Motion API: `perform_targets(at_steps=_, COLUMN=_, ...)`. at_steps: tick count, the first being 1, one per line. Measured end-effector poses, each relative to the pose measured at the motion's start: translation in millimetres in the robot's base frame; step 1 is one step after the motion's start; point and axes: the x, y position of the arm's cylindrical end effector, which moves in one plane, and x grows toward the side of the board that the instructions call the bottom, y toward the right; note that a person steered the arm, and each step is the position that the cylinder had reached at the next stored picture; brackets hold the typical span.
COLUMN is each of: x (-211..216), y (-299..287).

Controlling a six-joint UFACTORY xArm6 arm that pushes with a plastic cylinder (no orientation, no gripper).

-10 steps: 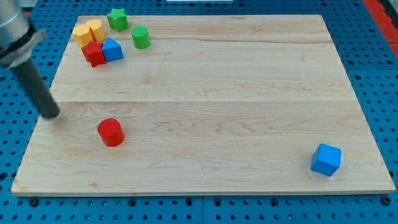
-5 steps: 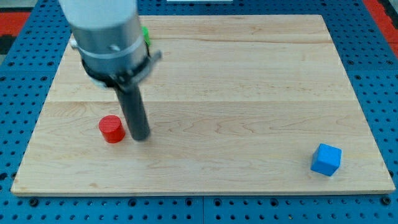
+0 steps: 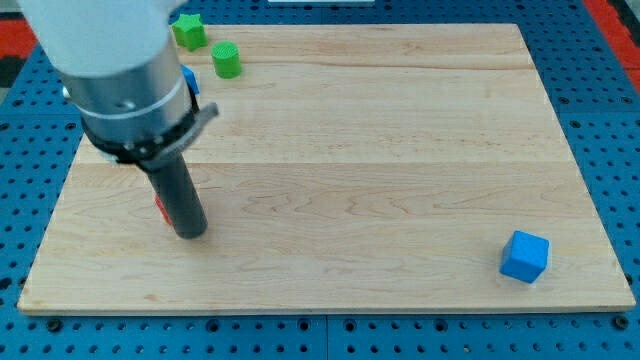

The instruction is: Push the red circle into blue triangle

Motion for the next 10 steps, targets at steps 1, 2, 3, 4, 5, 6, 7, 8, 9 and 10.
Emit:
perform_targets(at_steps=1, x=-25, y=-21)
perform_targets(at_steps=2, x=-22, y=-47)
perform_targets(at_steps=3, x=-30, y=-66)
perform_targets(at_steps=4, x=-59, y=-47)
perform_targets(at_steps=5, x=-93, y=-44)
perform_targets(at_steps=6, x=-105, y=-42)
perform_targets(at_steps=7, x=-127, y=-42)
perform_targets(at_steps=8, x=-144, y=-42)
perform_targets(at_steps=9, x=-135, y=-42)
perform_targets(at_steps=10, x=-135, y=-37)
